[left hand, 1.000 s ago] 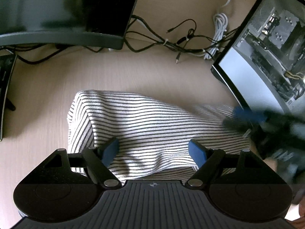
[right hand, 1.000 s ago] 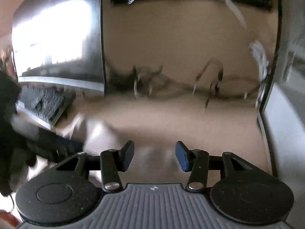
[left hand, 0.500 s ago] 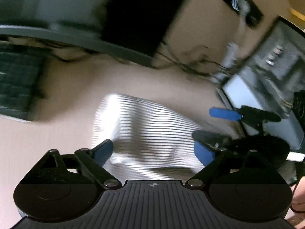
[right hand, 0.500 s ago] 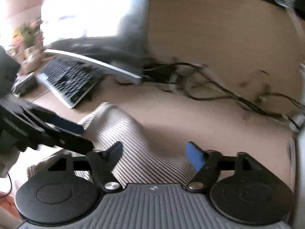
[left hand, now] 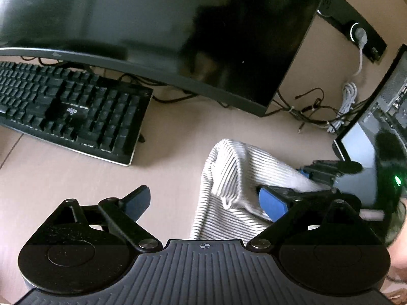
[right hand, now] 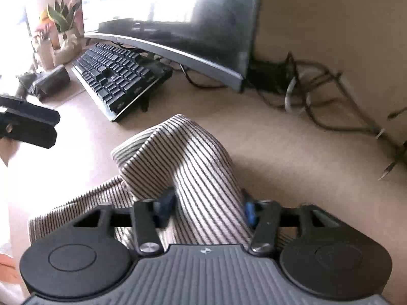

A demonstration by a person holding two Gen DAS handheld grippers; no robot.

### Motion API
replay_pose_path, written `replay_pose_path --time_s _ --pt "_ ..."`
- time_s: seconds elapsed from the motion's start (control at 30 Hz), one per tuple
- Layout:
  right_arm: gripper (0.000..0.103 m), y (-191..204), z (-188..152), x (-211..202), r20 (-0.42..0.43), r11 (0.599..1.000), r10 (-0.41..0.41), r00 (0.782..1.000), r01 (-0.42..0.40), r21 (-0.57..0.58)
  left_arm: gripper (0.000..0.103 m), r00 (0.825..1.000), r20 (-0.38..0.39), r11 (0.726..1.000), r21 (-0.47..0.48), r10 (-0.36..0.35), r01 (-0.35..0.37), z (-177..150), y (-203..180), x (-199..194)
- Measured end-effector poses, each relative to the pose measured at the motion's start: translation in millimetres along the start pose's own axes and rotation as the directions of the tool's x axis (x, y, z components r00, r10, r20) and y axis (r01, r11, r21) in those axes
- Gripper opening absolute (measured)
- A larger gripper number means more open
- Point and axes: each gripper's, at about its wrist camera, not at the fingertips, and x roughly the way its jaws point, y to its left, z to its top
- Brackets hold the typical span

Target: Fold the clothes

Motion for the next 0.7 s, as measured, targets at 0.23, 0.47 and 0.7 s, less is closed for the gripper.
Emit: replay_pose_path --time_s 0.23,0.47,0.7 --pt "0.038 72.5 -24.1 -24.9 0.074 0.97 -0.131 0.989 0.143 -0.198 0.096 0.999 0.022 0.999 -0.015 -0.046 0.046 -0.4 -5.4 -1.7" --pt "0.051 117.5 -53.9 -28.8 0.078 0.971 -0.132 0.988 0.145 -0.191 0.096 0.996 -0.083 0.999 0.044 -0.027 0.03 -19.0 -14.0 31.8" --pt "0.051 69.0 -60.1 -93.0 0.16 0.974 -0.221 0.962 0.211 0.079 0.097 0.994 -0.109 0.996 0.085 -0.007 0.016 -37.9 -6.5 35.8"
